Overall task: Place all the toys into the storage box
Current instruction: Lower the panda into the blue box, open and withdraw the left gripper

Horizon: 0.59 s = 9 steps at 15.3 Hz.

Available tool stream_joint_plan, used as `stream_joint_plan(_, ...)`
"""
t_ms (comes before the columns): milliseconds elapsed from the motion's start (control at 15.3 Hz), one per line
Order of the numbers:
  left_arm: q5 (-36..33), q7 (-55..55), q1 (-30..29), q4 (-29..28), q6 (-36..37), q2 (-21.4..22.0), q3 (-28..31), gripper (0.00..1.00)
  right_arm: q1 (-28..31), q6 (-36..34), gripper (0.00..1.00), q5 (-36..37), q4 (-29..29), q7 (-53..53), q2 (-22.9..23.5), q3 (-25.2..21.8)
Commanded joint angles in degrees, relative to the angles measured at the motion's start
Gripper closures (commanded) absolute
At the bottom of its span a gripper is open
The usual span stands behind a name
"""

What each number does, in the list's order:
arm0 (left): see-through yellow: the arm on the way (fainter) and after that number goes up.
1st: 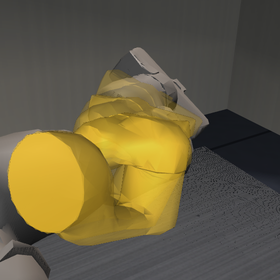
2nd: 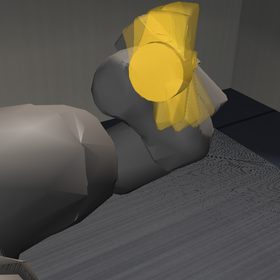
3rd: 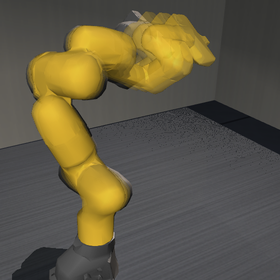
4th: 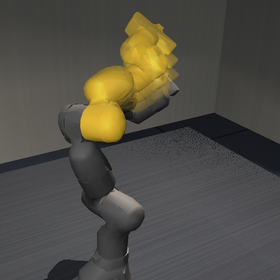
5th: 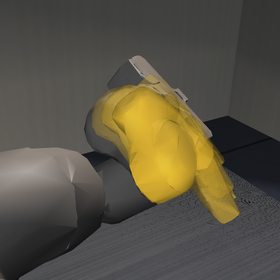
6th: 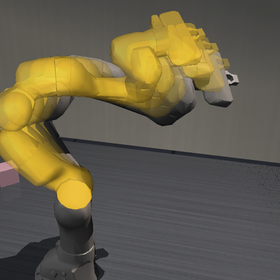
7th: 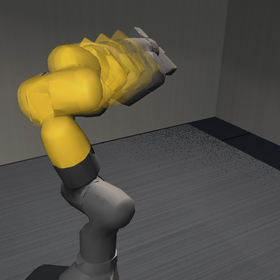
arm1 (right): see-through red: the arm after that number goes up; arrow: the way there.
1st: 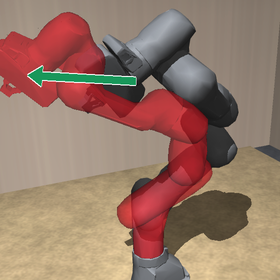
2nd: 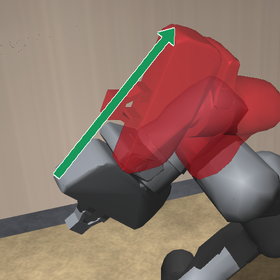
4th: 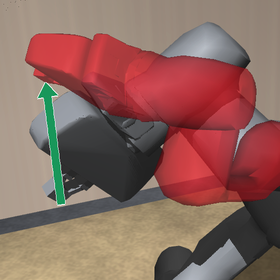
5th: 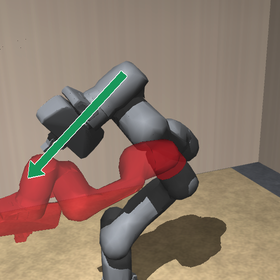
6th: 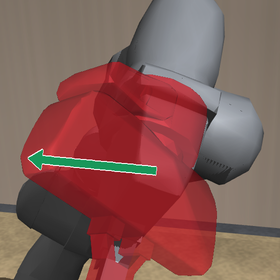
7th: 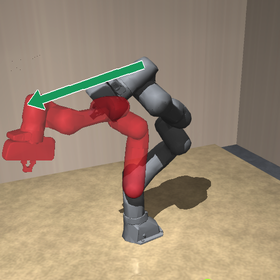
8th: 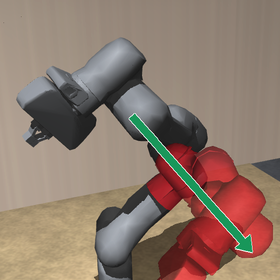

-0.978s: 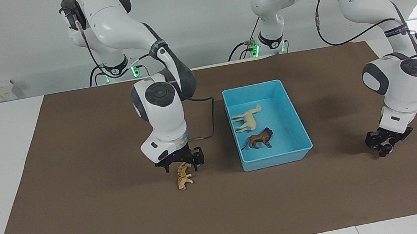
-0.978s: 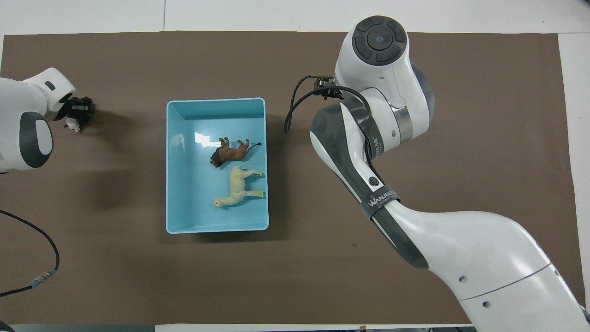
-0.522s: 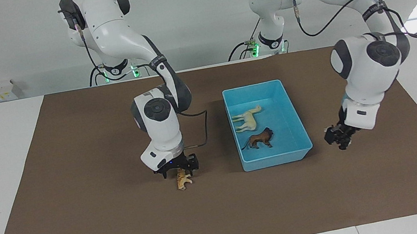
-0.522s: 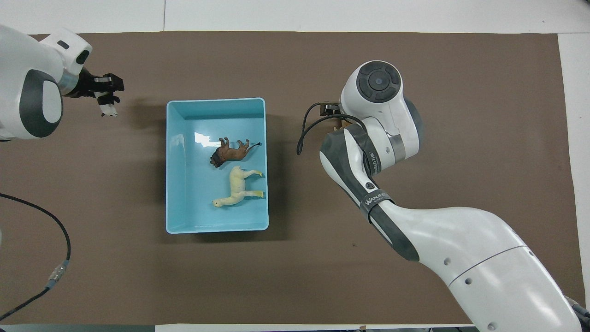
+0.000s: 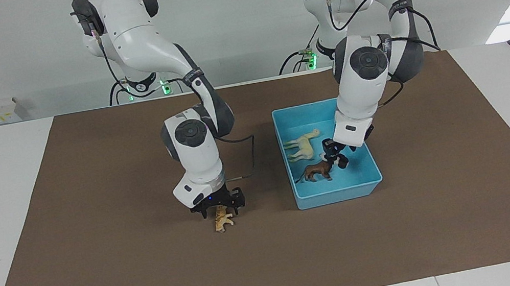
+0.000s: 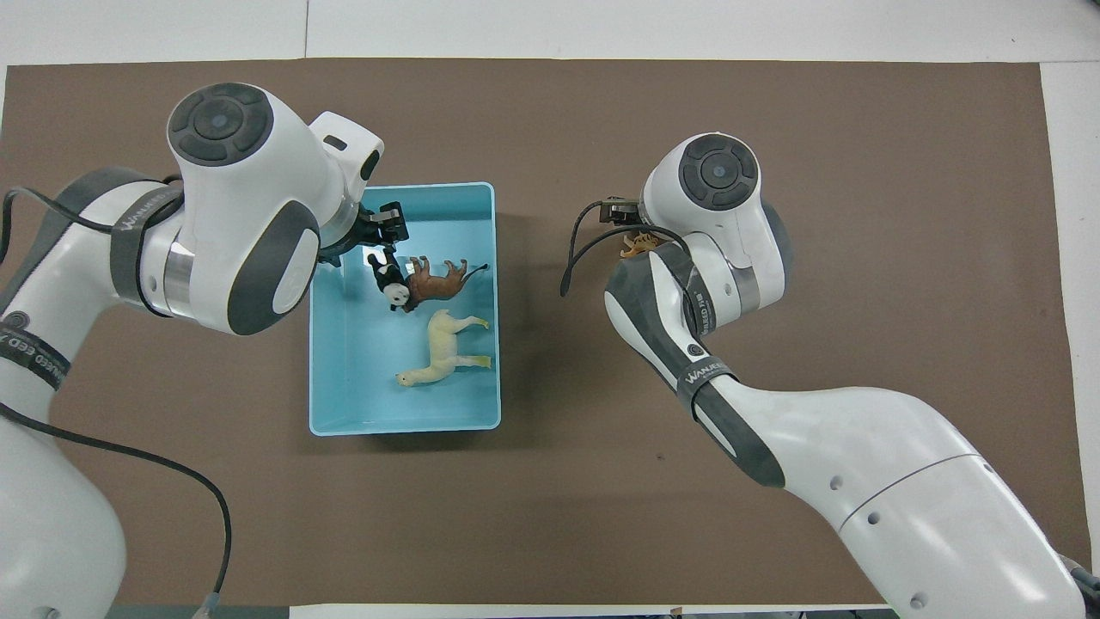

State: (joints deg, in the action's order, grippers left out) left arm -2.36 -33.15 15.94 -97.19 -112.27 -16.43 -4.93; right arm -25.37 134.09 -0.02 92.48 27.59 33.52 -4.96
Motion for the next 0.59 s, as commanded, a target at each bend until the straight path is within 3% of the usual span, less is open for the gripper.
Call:
stream_joint_plan(0,1.1,1.0,-1.2,-0.8,2.4,3.7,0.8,0.0,0.6,5.6,0.14,-2.2,4.4,-1.0,-1.1,0.4)
stream_joint_plan(65,1.0,1.2,-2.0,-0.2,3.5,3.9,1.1,0.0,0.3,9.5,0.22,-3.4,6.9,-0.9,-1.1,0.4)
stream_joint_plan(196,1.2,6.0,-6.9,0.9,6.3,5.2,0.8,0.0,-0.1,10.8,0.95,-3.6,7.5,-0.4,-0.6,0.4)
stream_joint_plan(326,1.3,12.6,-10.2,1.8,11.2,6.8,0.6,0.0,-0.5,5.4,1.0,-3.7,4.5,0.3,-0.8,0.4)
stream_joint_plan(522,1.3,15.6,-10.9,1.7,19.4,12.8,1.1,0.0,-1.2,-7.5,1.0,-3.7,-6.1,1.1,0.7,0.4)
